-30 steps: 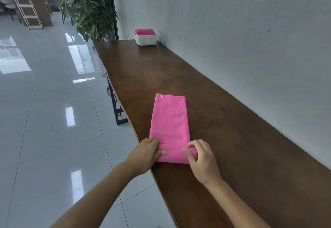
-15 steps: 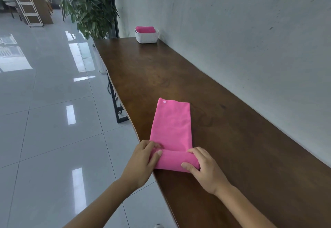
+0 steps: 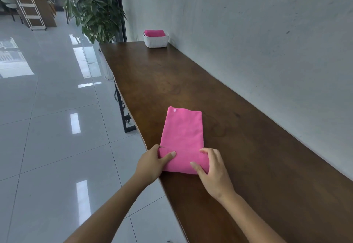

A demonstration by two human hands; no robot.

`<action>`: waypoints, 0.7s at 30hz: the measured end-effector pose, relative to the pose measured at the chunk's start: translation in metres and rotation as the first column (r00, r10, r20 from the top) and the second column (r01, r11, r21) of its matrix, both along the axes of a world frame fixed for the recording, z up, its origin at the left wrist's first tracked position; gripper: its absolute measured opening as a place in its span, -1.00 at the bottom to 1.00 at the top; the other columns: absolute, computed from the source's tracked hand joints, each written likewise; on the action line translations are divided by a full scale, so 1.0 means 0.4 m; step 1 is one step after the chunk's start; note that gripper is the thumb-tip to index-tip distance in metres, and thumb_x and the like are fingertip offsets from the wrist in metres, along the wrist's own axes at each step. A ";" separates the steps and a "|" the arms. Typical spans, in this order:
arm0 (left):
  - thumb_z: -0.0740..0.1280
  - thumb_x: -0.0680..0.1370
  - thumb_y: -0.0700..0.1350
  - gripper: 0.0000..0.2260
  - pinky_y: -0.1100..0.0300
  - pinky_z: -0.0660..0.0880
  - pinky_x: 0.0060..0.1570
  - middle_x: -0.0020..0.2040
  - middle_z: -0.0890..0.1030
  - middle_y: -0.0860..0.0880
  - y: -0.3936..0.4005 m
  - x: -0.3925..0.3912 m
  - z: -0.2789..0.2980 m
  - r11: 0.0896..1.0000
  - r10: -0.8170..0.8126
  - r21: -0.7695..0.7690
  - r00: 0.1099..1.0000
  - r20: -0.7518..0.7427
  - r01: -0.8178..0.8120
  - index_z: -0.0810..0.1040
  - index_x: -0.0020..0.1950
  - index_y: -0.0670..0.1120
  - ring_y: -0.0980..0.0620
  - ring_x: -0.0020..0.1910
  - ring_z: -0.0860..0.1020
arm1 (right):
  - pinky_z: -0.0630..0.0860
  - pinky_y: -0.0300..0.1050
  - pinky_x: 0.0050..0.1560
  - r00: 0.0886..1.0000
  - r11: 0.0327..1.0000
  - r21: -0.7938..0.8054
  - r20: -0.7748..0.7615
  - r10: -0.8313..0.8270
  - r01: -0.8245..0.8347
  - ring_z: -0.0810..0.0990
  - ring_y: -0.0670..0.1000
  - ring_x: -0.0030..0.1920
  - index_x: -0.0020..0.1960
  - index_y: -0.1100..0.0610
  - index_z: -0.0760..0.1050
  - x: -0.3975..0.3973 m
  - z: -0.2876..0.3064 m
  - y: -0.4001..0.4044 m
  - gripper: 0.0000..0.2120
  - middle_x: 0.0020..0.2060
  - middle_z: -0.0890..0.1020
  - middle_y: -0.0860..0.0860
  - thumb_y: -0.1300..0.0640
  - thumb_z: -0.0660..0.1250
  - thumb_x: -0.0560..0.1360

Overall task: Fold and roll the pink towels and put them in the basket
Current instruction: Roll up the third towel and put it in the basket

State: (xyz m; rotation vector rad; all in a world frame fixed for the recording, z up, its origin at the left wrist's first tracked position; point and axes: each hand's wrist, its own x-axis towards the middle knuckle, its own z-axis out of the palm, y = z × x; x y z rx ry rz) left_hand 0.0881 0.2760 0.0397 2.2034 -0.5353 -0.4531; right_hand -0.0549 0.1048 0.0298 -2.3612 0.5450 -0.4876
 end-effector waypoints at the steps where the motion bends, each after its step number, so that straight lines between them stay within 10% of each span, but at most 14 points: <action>1: 0.29 0.52 0.34 -0.58 0.18 0.54 -0.21 -0.12 0.57 0.11 -0.005 0.002 0.007 0.999 0.000 0.033 1.000 0.017 -0.001 0.48 0.06 0.00 0.11 -0.17 0.55 | 0.38 -0.43 0.05 0.999 1.000 -0.016 -0.021 0.026 -0.026 0.39 -0.21 0.23 0.40 -0.07 0.35 -0.010 -0.010 0.003 -0.26 0.28 0.36 -0.17 -0.51 0.16 0.40; 10: 0.22 0.53 0.39 -0.55 0.26 0.33 -0.33 -0.20 0.51 0.04 -0.003 -0.015 0.026 0.956 -0.004 0.288 0.987 0.163 -0.043 0.43 -0.11 -0.02 0.13 -0.28 0.46 | 0.48 -0.24 0.20 0.968 0.988 0.045 -0.199 0.155 -0.148 0.46 -0.19 0.22 0.42 -0.14 0.37 -0.044 0.008 -0.043 -0.38 0.22 0.41 -0.23 -0.40 0.29 0.46; 21: 0.19 0.53 0.35 -0.51 0.41 0.41 -0.01 0.19 0.43 0.17 0.064 -0.075 -0.024 0.994 -0.049 -0.083 0.974 0.221 0.069 0.37 0.33 0.08 0.19 0.06 0.47 | 0.54 -0.19 0.10 0.934 0.958 0.251 -0.289 0.210 -0.138 0.53 -0.15 0.07 0.08 -0.10 0.54 0.004 0.051 -0.068 -0.63 0.09 0.47 -0.15 -0.35 0.33 0.47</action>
